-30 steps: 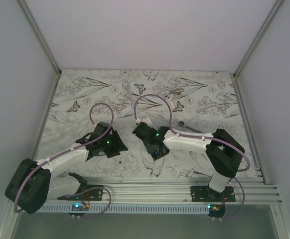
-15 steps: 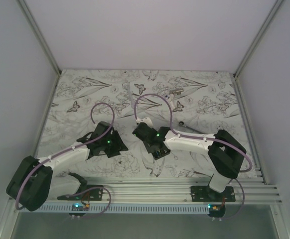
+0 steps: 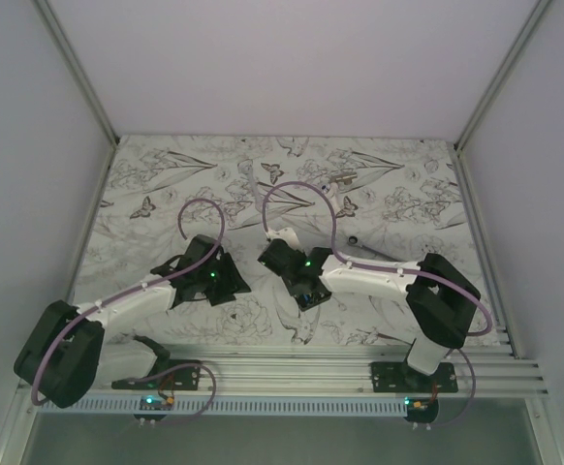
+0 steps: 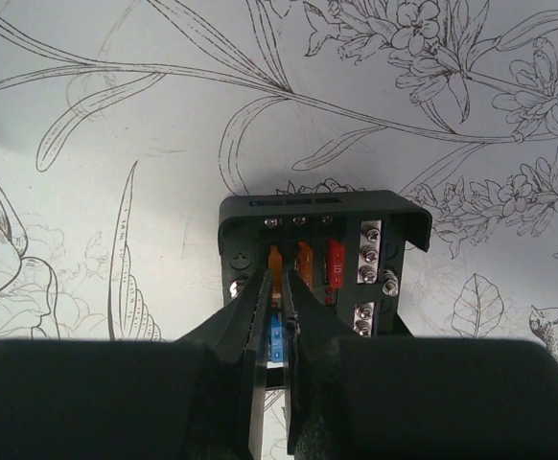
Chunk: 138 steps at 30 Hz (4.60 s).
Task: Snap on the fuse box
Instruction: Install the fuse at the fuse box base, then move the fuse box cover to the center of the board.
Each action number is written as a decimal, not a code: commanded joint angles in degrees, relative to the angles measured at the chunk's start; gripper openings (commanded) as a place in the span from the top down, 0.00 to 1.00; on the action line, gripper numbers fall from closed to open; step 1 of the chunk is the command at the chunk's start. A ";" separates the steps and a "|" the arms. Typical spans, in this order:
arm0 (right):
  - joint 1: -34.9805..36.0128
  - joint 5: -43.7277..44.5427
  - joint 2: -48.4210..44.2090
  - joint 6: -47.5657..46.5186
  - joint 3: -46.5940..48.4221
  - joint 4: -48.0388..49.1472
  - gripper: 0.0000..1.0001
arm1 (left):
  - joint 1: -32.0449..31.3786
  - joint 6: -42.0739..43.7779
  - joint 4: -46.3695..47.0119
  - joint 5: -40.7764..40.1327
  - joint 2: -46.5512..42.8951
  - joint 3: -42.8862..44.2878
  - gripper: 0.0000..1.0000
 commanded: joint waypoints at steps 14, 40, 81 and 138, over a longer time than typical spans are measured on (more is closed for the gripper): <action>0.42 -2.48 3.30 0.06 -1.24 -1.33 1.00 | -0.53 0.97 -0.46 1.13 1.01 1.04 0.46; -7.67 -13.65 6.94 5.30 -15.97 -2.58 1.00 | -0.53 0.98 -0.40 1.16 0.76 0.93 0.42; -25.79 -5.35 -24.10 -2.47 -1.58 -3.99 0.09 | 8.80 10.73 -21.35 -17.38 -6.12 15.51 0.00; -52.45 -15.47 -23.67 -8.87 -20.08 20.13 0.00 | 45.50 17.00 -25.89 -18.50 36.31 42.91 0.07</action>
